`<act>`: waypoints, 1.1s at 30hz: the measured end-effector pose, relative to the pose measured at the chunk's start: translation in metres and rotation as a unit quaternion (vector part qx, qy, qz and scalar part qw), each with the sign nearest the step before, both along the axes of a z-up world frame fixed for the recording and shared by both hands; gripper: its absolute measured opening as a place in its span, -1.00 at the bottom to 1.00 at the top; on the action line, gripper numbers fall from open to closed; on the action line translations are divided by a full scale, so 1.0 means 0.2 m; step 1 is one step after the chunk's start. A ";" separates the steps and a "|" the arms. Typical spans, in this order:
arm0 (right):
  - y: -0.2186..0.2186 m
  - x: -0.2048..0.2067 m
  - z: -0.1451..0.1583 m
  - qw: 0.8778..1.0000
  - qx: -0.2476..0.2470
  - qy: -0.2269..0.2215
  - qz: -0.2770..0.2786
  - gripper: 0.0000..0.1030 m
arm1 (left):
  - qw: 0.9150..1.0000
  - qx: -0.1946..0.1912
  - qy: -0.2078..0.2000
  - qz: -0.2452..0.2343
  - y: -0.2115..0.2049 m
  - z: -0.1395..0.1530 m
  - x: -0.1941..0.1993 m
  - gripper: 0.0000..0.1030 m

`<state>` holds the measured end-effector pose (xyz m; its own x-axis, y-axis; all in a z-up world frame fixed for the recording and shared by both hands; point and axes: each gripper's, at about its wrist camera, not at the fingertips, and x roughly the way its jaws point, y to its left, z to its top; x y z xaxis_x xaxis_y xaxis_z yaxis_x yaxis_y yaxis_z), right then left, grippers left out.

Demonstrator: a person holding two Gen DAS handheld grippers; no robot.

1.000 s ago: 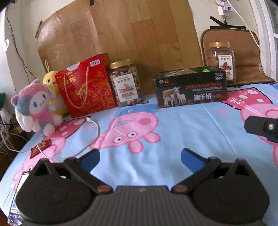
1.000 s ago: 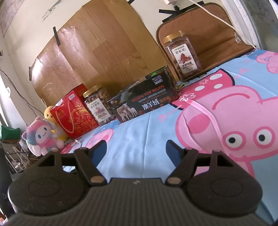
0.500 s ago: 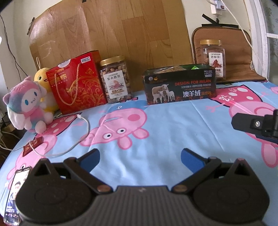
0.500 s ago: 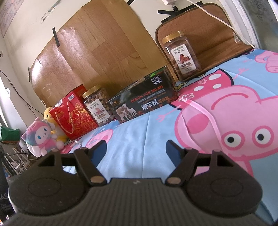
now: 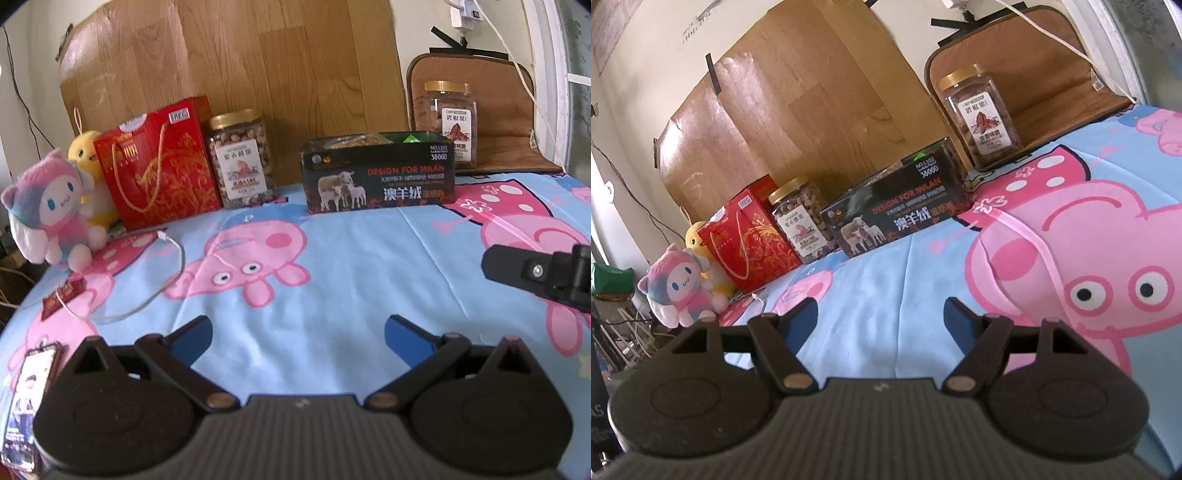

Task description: Organize snacks

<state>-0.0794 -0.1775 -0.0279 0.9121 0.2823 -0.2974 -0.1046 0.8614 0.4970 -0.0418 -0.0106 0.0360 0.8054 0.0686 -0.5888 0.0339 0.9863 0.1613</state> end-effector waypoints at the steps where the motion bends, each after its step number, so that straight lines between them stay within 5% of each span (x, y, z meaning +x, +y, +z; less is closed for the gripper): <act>1: 0.00 0.00 0.00 1.000 -0.001 0.000 0.000 0.60 | 1.000 -0.004 0.004 0.002 0.00 0.00 0.00 1.00; 17: 0.03 0.00 0.00 1.000 -0.020 0.000 -0.001 0.85 | 0.998 -0.044 0.041 0.010 0.06 -0.02 0.03 1.00; 33: 0.06 0.01 0.01 0.999 -0.046 0.011 -0.001 0.85 | 0.998 -0.045 0.047 0.018 0.07 -0.03 0.05 1.00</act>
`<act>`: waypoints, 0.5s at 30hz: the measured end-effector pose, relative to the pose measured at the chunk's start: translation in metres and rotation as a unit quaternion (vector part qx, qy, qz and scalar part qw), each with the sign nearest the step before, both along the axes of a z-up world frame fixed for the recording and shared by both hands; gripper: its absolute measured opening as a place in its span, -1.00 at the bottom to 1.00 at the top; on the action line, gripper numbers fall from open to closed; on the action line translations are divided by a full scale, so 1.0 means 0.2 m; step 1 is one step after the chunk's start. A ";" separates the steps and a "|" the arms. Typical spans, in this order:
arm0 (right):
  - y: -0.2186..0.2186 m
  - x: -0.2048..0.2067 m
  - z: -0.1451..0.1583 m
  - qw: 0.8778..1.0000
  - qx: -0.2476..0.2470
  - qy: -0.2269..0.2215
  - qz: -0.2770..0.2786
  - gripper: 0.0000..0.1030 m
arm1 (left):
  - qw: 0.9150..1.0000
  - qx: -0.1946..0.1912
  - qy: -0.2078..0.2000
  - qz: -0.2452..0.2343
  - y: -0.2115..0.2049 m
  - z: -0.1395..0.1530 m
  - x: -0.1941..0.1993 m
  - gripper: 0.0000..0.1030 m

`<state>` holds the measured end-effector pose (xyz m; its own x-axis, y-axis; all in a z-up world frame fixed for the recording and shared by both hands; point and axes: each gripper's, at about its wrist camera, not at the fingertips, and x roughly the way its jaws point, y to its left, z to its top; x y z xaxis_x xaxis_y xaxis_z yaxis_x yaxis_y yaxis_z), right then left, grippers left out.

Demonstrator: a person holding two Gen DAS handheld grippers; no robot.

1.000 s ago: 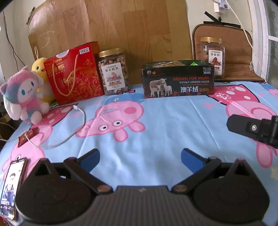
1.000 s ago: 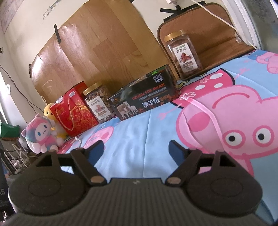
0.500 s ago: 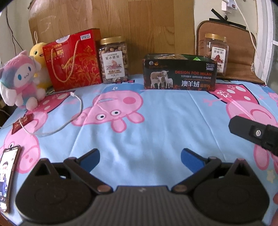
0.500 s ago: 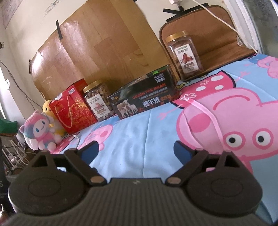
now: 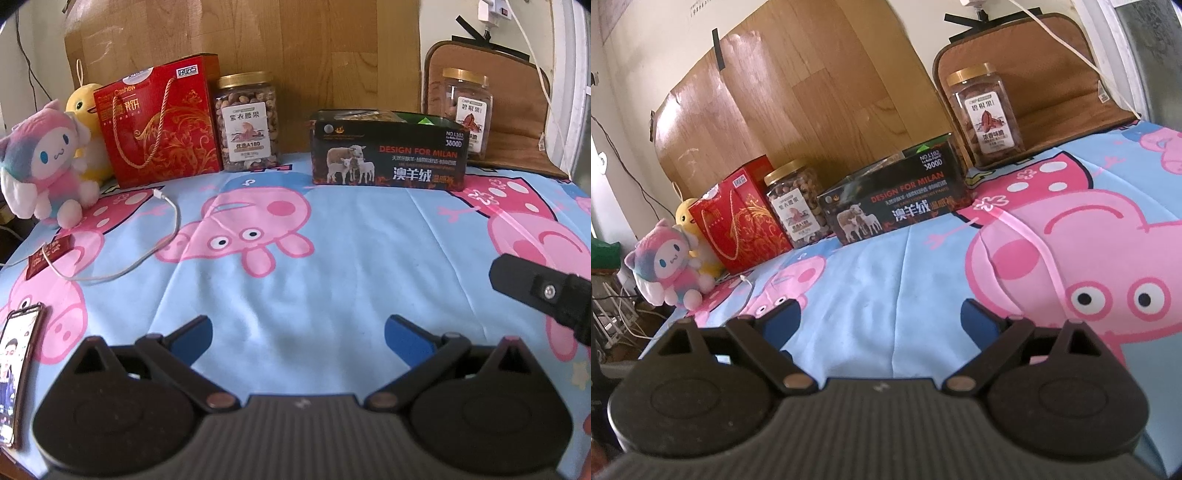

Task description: Organize snacks

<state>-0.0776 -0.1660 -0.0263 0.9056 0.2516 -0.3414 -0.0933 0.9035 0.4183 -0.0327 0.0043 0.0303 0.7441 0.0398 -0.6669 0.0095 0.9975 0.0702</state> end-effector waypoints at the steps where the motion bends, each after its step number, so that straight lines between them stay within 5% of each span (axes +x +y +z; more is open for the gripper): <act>1: 0.00 0.00 0.00 1.000 -0.001 0.000 0.000 0.85 | 1.000 0.001 0.000 0.000 0.00 0.00 0.00 1.00; 15: 0.00 0.01 -0.01 1.000 -0.006 0.009 0.000 0.85 | 1.000 0.013 -0.002 -0.005 -0.03 0.00 -0.01 1.00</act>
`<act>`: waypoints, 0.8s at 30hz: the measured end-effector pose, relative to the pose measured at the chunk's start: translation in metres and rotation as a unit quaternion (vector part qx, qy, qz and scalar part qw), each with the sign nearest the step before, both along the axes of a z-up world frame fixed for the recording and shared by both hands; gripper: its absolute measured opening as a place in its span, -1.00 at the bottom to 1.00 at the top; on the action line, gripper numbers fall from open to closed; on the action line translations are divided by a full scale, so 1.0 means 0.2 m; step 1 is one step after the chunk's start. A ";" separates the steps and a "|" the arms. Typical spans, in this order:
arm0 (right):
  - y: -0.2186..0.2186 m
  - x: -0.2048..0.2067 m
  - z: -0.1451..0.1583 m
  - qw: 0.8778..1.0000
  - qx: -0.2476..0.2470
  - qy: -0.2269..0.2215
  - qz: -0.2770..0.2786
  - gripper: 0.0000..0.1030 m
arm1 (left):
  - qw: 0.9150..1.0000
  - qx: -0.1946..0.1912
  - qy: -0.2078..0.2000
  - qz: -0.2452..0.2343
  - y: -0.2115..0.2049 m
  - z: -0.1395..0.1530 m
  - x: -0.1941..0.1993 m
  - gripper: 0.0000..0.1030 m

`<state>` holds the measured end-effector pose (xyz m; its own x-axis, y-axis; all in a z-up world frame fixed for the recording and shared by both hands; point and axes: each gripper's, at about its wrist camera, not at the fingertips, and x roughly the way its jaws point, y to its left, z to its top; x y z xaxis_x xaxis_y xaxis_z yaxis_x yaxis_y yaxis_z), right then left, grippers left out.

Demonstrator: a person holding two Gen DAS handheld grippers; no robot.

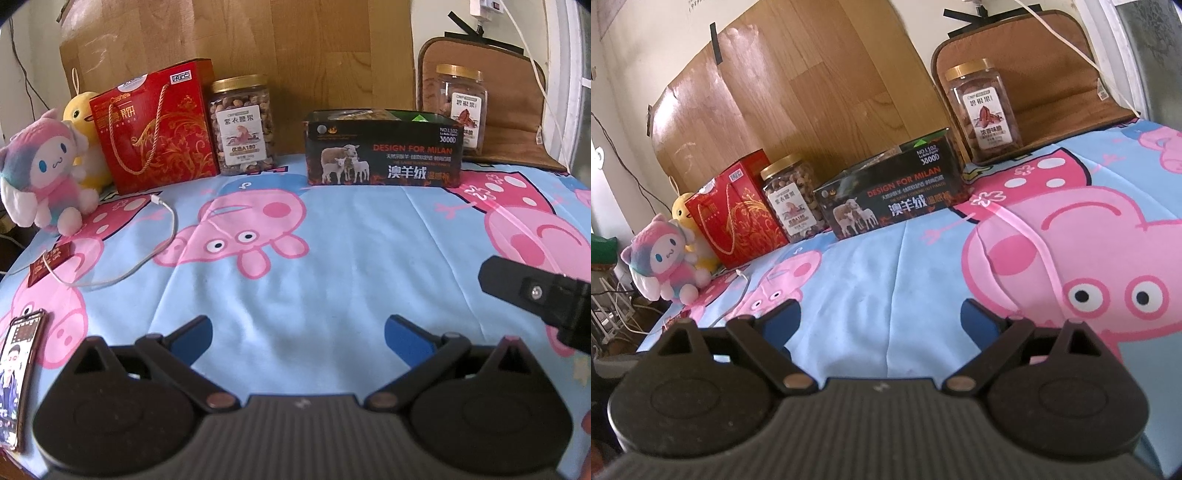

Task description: Organize snacks

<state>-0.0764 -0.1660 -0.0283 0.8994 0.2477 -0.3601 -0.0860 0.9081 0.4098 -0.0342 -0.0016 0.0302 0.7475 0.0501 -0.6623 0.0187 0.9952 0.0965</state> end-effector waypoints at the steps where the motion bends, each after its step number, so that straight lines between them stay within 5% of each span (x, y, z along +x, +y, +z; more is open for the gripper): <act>1: 0.00 0.00 0.00 1.000 0.000 0.000 0.000 0.85 | 1.000 0.000 0.000 0.000 0.00 0.00 0.00 1.00; 24: 0.00 -0.01 0.00 1.000 0.004 -0.003 -0.004 0.85 | 1.000 0.000 -0.003 0.001 0.00 0.00 -0.01 1.00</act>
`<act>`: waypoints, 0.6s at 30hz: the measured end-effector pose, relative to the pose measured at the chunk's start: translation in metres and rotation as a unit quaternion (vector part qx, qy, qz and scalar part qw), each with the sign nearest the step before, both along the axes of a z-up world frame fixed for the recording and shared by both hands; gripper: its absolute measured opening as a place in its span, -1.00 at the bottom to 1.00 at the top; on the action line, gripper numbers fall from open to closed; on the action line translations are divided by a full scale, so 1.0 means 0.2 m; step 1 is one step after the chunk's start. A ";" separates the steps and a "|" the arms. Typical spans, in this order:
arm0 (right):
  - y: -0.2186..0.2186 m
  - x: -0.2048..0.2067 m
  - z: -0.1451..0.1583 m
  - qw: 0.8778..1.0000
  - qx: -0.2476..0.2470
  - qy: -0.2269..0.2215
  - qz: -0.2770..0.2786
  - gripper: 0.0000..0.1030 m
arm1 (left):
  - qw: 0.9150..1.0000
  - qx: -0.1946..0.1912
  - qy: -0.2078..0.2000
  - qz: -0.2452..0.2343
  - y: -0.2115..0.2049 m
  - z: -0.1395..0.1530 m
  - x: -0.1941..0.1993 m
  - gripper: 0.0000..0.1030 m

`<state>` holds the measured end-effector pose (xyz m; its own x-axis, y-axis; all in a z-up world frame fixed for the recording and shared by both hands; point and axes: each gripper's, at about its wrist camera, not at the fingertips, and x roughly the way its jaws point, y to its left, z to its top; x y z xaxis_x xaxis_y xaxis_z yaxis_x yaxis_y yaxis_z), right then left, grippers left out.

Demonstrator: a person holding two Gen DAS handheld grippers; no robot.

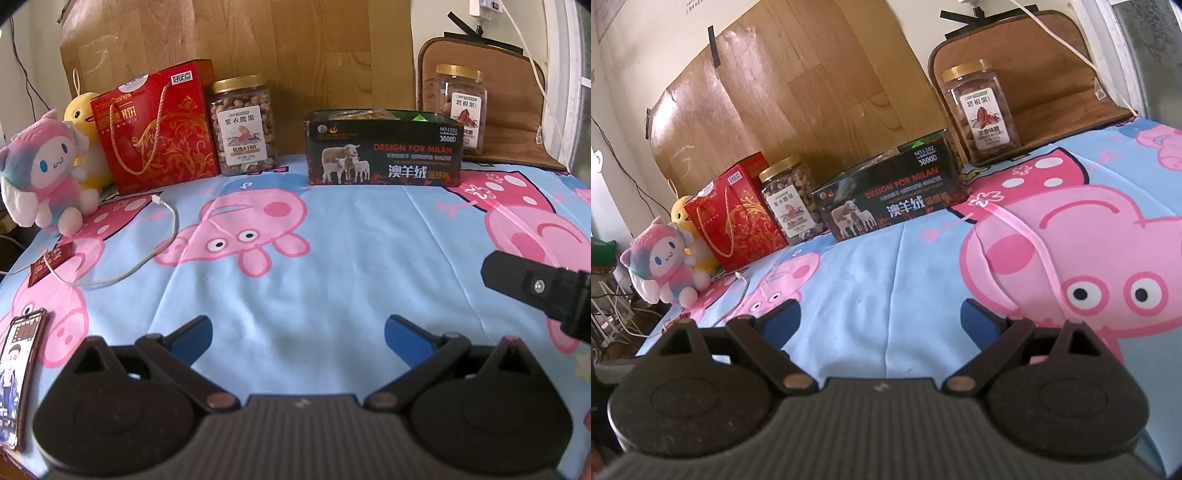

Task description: Organize snacks

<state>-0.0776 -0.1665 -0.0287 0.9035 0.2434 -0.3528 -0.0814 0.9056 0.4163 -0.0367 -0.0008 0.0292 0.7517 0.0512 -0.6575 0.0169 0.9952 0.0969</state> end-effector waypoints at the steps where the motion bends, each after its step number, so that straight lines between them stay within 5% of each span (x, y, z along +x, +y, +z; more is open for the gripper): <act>1: 0.00 0.00 0.00 1.000 0.000 0.000 0.000 0.85 | 1.000 -0.001 0.000 0.000 0.00 0.00 0.00 1.00; 18: 0.00 -0.01 0.00 1.000 0.000 -0.005 -0.002 0.85 | 1.000 -0.003 -0.004 -0.006 0.00 0.01 -0.01 1.00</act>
